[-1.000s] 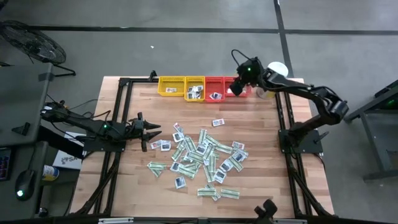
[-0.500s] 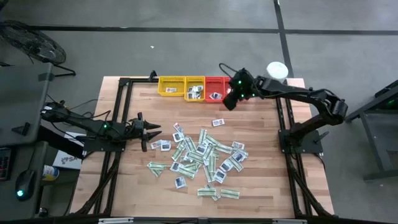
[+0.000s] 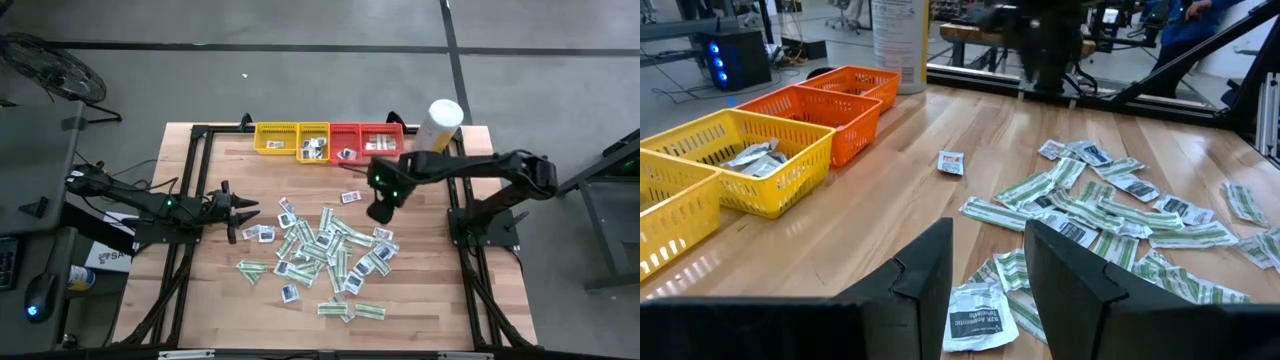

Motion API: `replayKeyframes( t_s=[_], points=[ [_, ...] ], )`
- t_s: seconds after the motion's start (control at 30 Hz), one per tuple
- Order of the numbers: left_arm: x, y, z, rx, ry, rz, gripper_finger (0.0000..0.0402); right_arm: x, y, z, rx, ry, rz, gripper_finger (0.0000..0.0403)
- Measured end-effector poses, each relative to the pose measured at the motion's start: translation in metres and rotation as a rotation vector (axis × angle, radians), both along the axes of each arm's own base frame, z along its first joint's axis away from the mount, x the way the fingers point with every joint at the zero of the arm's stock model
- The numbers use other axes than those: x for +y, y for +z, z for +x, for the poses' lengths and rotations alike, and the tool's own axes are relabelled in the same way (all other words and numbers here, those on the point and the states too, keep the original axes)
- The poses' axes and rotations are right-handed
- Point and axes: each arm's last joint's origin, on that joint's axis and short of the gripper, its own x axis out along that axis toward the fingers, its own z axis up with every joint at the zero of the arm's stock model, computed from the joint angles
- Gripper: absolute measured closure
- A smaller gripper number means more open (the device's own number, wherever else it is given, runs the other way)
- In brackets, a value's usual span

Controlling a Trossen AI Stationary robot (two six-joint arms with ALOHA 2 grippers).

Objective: Pick & Place First Aid Supplies
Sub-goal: Put the blue pad into the left orange bin

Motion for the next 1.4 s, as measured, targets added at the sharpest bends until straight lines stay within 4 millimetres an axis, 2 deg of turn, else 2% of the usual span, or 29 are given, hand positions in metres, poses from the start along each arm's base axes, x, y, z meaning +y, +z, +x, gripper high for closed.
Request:
replayKeyframes(
  t_s=[0.17, 0.3, 0.7, 0.87, 0.97, 1.23, 1.4],
  points=[
    [0.000, 0.000, 0.000, 0.000, 0.001, 0.000, 0.0275, 0.031, -0.015, -0.004, 0.106, -0.114, 0.086, 0.0258],
    [0.000, 0.000, 0.000, 0.000, 0.000, 0.000, 0.0275, 0.052, -0.026, -0.010, 0.169, -0.163, 0.040, 0.0256],
    [0.000, 0.000, 0.000, 0.000, 0.001, 0.000, 0.0275, 0.099, -0.028, -0.010, 0.127, -0.272, -0.021, 0.0253],
    [0.000, 0.000, 0.000, 0.000, 0.000, 0.000, 0.0275, 0.108, -0.030, -0.012, 0.114, -0.290, -0.048, 0.0253],
    [0.000, 0.000, 0.000, 0.000, 0.000, 0.000, 0.0275, 0.108, -0.039, -0.016, 0.098, -0.300, 0.004, 0.0254],
    [0.000, 0.000, 0.000, 0.000, 0.000, 0.000, 0.0275, 0.106, -0.048, -0.040, -0.048, -0.429, 0.068, 0.0260],
    [0.000, 0.000, 0.000, 0.000, 0.000, 0.000, 0.0275, 0.109, -0.061, -0.050, -0.042, -0.458, 0.085, 0.0264]
  ],
)
